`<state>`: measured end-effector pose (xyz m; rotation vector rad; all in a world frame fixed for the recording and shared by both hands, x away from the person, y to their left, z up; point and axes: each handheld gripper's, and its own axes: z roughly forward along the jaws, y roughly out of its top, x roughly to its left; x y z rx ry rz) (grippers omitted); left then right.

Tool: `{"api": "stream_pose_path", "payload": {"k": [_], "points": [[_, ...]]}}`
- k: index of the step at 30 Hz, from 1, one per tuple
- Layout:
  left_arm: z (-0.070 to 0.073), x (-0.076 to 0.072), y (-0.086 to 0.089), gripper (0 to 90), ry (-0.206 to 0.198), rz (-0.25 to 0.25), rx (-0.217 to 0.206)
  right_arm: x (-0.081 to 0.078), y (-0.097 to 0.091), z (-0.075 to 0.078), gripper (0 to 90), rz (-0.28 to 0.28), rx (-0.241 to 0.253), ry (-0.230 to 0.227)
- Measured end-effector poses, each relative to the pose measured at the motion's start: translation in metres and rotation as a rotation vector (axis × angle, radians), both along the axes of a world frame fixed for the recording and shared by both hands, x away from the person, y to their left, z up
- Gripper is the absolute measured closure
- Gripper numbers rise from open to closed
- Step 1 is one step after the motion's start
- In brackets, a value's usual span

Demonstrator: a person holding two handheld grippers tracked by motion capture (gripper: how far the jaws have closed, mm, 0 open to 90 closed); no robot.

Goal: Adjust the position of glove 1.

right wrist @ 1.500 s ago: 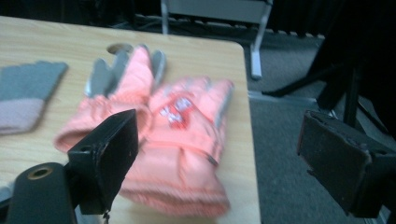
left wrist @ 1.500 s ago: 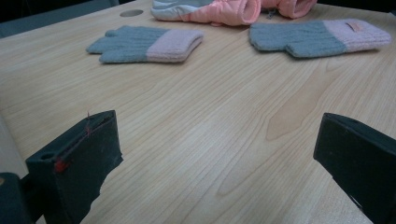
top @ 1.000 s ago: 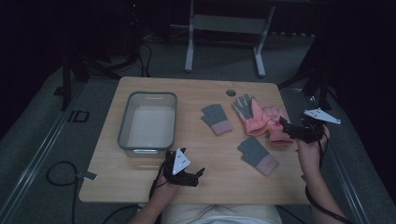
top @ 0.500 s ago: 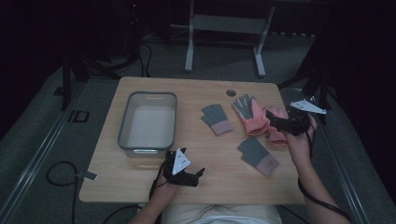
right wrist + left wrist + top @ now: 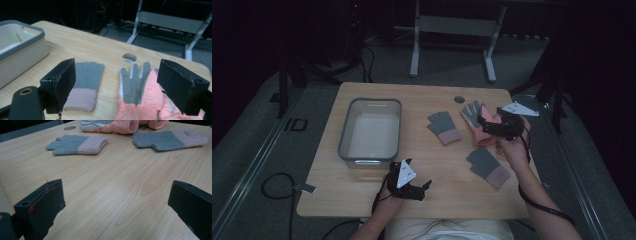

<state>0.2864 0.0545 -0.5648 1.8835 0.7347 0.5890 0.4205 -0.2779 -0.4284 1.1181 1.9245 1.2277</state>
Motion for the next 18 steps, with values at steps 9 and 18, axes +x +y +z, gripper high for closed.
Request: {"api": "stream_pose_path", "payload": {"k": [9,18], "points": [[0.0,0.0,0.0,0.3,0.003,-0.005,0.0,0.02,0.023,-0.011,27.7,0.048,-0.021,0.054],[0.0,0.0,0.001,0.3,0.004,-0.012,-0.004,0.04,0.046,-0.027,32.6,0.086,-0.043,0.156]]}}
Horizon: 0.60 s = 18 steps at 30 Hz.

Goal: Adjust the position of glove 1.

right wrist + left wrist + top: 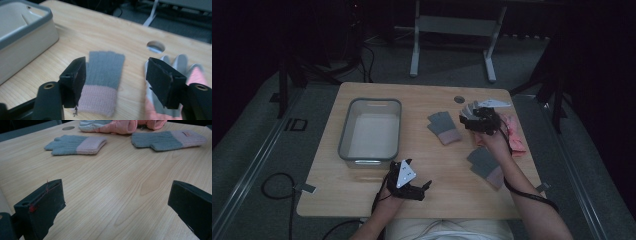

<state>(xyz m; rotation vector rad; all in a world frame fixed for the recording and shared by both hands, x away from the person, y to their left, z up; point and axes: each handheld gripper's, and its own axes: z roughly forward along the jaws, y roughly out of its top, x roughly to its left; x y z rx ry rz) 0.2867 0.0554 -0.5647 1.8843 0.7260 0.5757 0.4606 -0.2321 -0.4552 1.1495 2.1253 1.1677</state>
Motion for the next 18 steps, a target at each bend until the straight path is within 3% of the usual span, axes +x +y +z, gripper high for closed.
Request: {"api": "stream_pose_path", "payload": {"k": [3,4,10,18], "points": [[0.0,0.0,0.0,0.3,0.002,-0.002,-0.002,0.005,0.005,-0.004,33.6,0.002,-0.008,0.016],[0.0,0.0,0.0,0.3,0.003,-0.002,-0.002,0.01,0.009,-0.008,39.6,0.01,-0.012,0.031],[0.0,0.0,0.0,0.3,0.003,-0.004,-0.001,0.021,0.021,-0.019,48.7,0.03,-0.048,0.046],[0.0,0.001,0.001,0.3,0.004,-0.009,-0.002,0.04,0.034,-0.037,51.9,0.05,-0.101,0.09]]}}
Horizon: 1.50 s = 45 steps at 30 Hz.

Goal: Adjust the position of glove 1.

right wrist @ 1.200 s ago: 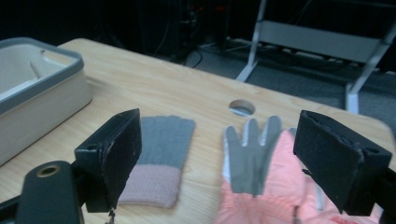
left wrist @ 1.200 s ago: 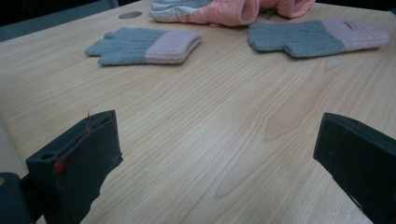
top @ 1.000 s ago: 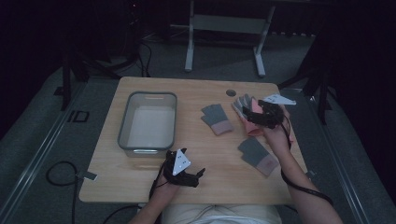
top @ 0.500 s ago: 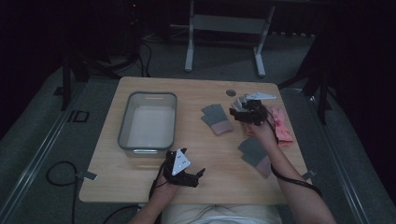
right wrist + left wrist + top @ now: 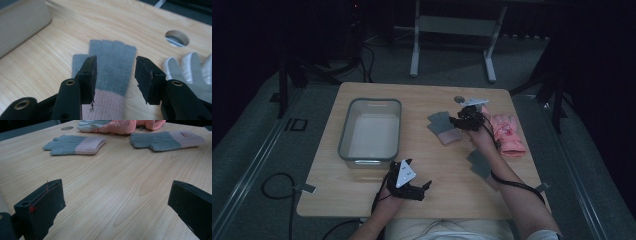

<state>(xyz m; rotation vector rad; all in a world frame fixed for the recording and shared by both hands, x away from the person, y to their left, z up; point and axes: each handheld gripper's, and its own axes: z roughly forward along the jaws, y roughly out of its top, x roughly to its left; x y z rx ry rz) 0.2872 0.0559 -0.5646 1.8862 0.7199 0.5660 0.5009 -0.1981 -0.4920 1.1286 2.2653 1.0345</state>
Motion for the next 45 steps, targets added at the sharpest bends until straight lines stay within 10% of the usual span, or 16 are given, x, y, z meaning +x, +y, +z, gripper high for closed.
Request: {"api": "stream_pose_path", "payload": {"k": [30,39,45], "points": [[0.0,0.001,0.0,1.9,0.007,-0.007,-0.006,0.035,0.029,-0.052,56.9,0.053,-0.112,0.102],[0.0,0.001,0.0,1.9,0.005,-0.007,-0.01,0.031,0.038,-0.053,82.3,0.012,-0.134,0.106],[0.0,0.001,0.0,1.9,0.006,-0.008,-0.012,0.015,0.042,-0.035,84.5,-0.062,-0.003,0.145]]}}
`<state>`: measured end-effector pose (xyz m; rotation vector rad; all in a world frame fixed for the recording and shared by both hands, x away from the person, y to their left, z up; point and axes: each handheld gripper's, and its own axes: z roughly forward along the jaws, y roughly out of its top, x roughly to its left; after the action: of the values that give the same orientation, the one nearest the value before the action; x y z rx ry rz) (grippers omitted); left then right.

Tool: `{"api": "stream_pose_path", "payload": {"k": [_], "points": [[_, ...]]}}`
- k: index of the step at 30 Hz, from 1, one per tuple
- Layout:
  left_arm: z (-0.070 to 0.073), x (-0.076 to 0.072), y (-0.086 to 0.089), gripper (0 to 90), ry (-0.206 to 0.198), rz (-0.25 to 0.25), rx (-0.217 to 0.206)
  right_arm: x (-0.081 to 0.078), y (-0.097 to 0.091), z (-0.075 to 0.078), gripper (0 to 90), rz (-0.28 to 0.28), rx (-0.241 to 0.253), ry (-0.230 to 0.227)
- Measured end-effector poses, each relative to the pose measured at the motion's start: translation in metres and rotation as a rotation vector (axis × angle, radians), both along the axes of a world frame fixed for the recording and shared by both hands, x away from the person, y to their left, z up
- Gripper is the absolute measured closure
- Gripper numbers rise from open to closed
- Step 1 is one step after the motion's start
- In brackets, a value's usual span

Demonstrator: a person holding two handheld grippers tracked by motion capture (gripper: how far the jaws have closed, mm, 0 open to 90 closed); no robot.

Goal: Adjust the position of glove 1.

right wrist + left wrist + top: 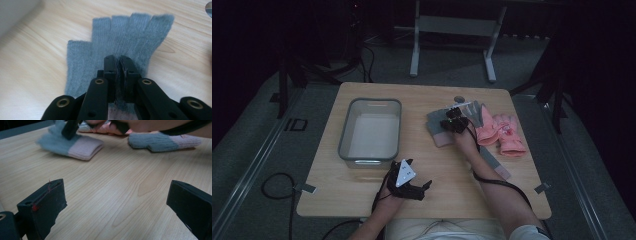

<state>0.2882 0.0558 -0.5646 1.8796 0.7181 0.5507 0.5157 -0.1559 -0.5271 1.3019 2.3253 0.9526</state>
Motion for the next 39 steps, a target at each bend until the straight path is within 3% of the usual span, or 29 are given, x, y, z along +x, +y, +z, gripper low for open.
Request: {"api": "stream_pose_path", "payload": {"k": [3,4,5,10,13,14,15,20,22,23,25,27,32,39], "points": [[0.0,0.0,0.0,1.9,-0.002,0.001,0.001,-0.019,0.0,0.02,84.6,-0.026,0.052,-0.026],[0.0,0.0,0.0,1.9,-0.002,0.001,0.001,-0.019,0.0,0.02,84.6,-0.026,0.052,-0.026],[0.0,0.0,0.0,1.9,-0.004,0.002,0.002,-0.035,0.0,0.035,84.6,-0.05,0.081,-0.05],[0.0,-0.001,0.0,1.9,-0.008,0.004,0.002,-0.073,0.0,0.061,84.5,-0.076,0.144,-0.076],[0.0,-0.001,0.001,1.9,-0.005,0.004,-0.009,-0.081,-0.002,0.065,84.5,-0.089,0.175,-0.08],[0.0,0.0,0.002,1.9,-0.002,0.001,-0.018,-0.104,-0.002,0.073,84.5,-0.107,0.201,-0.097],[0.0,0.0,0.002,1.9,-0.003,0.001,-0.019,-0.111,-0.001,0.073,84.5,-0.099,0.196,-0.094],[0.0,-0.001,0.0,1.8,-0.011,0.007,-0.004,-0.134,-0.001,0.061,84.5,-0.16,0.19,-0.111],[0.0,-0.001,0.0,1.9,-0.012,0.0,0.001,-0.138,-0.002,0.051,84.5,-0.177,0.208,-0.078],[0.0,-0.001,0.0,1.9,-0.01,-0.002,0.001,-0.14,-0.002,0.044,84.5,-0.176,0.185,-0.072],[0.0,-0.001,0.0,1.9,-0.011,-0.001,0.002,-0.141,-0.005,0.034,84.5,-0.187,0.205,-0.026],[0.0,-0.001,-0.001,1.8,-0.013,0.001,0.006,-0.144,-0.006,0.024,84.5,-0.204,0.188,-0.019],[0.0,-0.001,-0.001,1.9,-0.014,-0.003,0.011,-0.148,-0.006,0.001,84.6,-0.242,0.208,0.048],[0.0,-0.002,-0.002,1.9,-0.017,-0.011,0.008,-0.146,0.001,-0.014,84.5,-0.288,0.21,0.061]]}}
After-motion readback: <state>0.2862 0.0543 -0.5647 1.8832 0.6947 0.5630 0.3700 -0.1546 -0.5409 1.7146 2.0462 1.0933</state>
